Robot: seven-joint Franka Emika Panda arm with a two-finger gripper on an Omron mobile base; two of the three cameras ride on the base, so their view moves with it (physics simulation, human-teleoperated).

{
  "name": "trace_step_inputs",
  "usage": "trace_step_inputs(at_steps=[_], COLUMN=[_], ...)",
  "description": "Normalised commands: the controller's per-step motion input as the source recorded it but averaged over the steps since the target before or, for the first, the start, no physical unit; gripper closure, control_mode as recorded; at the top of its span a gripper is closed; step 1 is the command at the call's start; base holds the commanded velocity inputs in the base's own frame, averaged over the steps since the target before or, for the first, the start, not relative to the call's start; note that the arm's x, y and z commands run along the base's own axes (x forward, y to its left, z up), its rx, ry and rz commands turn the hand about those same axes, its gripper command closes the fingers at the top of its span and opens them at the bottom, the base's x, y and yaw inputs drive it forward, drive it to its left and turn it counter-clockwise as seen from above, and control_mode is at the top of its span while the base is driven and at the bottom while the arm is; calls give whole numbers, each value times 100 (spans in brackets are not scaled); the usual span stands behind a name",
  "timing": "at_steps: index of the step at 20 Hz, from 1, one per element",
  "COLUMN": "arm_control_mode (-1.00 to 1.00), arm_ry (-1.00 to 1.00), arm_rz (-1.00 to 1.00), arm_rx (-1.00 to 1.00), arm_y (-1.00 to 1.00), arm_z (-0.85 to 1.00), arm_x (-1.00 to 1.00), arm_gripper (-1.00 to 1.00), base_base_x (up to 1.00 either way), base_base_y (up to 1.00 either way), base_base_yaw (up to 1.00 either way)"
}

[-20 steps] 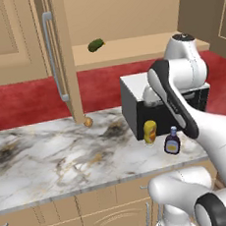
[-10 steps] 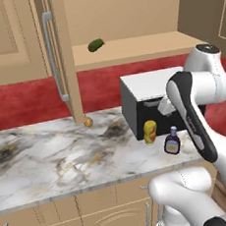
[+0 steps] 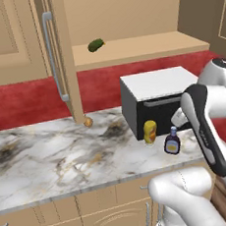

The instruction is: Pick the condiment bottle and mustard from the counter and place them in the cabinet.

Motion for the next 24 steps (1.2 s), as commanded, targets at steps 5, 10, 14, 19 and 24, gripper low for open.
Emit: trace_step_inputs(at_steps=[5,10,14,19,24], arm_control_mode=[-100,-100,-100,-100,-100], arm_ry=[0,0,0,0,0], arm_rz=[0,0,0,1,3], arm_rx=[0,0,0,3,6], arm_y=[-24,-21,-18,-13,-9], arm_z=[-28,-30,-30,-31,-32], arm_x=[0,0,3,10,25], arm_gripper=[-100,-100,-100,-100,-100], base_base_x=[0,0,0,0,0], base_base_y=[0,0,0,0,0], base_base_yaw=[0,0,0,0,0])
